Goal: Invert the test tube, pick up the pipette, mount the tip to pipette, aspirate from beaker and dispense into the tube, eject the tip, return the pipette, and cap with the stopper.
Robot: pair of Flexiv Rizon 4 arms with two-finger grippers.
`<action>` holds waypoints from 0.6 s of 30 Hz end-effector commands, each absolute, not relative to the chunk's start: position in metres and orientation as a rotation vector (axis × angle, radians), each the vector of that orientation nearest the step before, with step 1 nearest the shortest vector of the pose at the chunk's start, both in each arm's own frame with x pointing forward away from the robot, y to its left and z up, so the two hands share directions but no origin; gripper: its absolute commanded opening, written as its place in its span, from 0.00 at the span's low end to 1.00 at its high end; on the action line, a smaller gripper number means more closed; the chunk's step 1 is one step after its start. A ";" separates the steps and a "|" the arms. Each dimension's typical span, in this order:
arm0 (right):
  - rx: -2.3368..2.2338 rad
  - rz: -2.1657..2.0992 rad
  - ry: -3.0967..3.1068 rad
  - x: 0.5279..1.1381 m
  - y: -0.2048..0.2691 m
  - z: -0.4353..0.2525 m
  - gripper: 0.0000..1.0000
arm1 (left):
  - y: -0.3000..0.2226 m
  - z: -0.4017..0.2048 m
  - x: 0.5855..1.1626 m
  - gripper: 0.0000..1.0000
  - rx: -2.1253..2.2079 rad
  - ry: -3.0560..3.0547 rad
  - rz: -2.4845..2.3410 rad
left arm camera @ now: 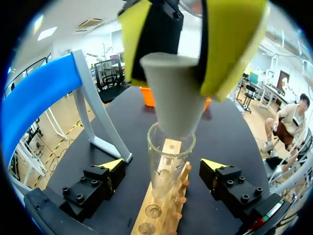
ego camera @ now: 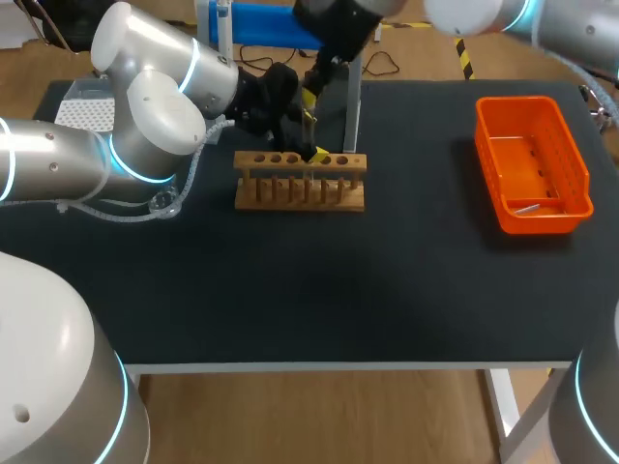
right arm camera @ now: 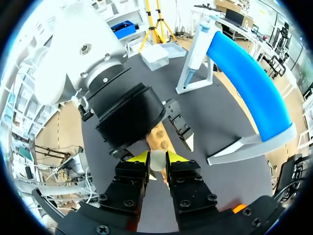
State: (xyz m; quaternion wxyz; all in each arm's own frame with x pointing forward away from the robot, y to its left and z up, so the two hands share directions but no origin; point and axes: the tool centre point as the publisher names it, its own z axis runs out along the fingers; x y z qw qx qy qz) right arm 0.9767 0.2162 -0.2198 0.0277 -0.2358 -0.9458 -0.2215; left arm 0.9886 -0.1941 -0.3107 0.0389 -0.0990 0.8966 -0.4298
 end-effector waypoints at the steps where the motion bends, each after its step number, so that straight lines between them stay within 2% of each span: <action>1: -0.743 -0.724 -2.925 0.970 0.209 -0.217 0.00 | -0.194 -0.312 0.989 1.00 -0.302 2.746 -1.323; 18: -0.752 -0.821 -2.932 0.970 0.211 -0.212 0.00 | -0.194 -0.312 0.989 1.00 -0.302 2.746 -1.323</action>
